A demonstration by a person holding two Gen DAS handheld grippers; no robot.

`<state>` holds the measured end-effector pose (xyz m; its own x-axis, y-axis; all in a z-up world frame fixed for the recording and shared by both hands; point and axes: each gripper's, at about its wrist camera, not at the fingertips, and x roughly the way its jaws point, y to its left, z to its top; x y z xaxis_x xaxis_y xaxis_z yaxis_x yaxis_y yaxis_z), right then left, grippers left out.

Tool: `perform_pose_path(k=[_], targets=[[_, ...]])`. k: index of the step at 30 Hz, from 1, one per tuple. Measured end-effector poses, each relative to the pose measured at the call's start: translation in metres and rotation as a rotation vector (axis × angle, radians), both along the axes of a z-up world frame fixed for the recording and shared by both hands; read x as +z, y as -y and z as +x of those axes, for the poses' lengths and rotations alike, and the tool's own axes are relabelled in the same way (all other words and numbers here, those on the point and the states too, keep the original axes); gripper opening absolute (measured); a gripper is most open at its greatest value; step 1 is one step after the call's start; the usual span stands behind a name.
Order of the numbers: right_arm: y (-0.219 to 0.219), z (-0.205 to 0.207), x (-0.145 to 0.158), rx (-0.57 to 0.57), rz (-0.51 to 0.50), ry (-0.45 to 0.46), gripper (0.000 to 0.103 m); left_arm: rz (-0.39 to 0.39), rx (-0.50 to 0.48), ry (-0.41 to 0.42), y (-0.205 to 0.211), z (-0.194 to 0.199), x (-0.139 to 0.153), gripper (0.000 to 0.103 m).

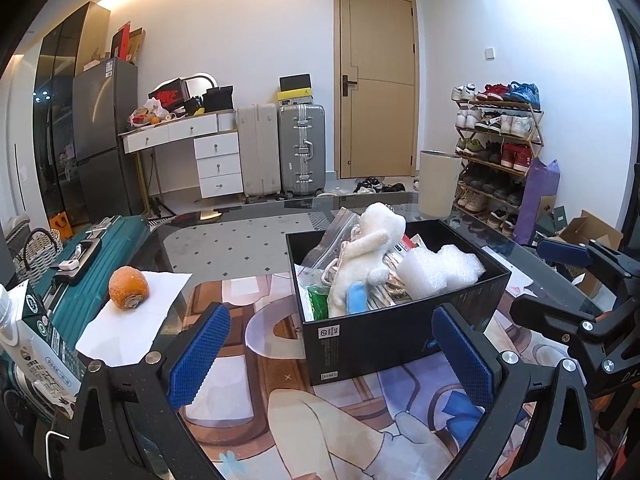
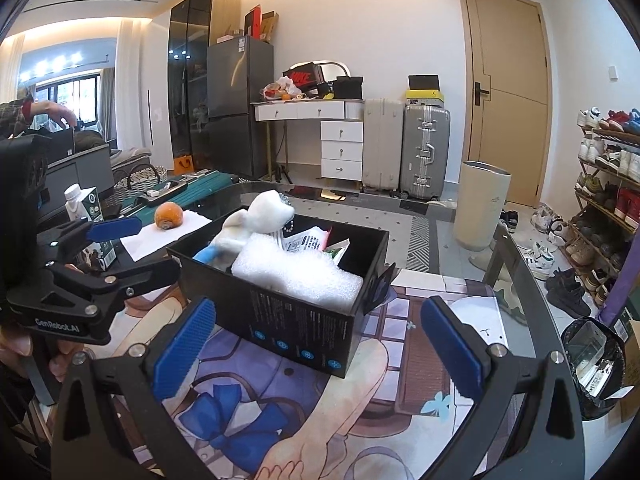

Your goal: Organize soft objects

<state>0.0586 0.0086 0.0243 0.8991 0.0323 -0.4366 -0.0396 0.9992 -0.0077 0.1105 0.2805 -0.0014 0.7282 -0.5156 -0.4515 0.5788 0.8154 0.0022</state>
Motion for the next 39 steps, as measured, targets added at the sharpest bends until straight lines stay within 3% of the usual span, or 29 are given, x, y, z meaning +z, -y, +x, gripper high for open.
perform_pose_path(k=[39], targets=[[0.0020,0.0015,-0.0016,-0.004,0.012,-0.008,0.103,-0.004,0.000,-0.001,0.0019,-0.0009,-0.0006,0.103]])
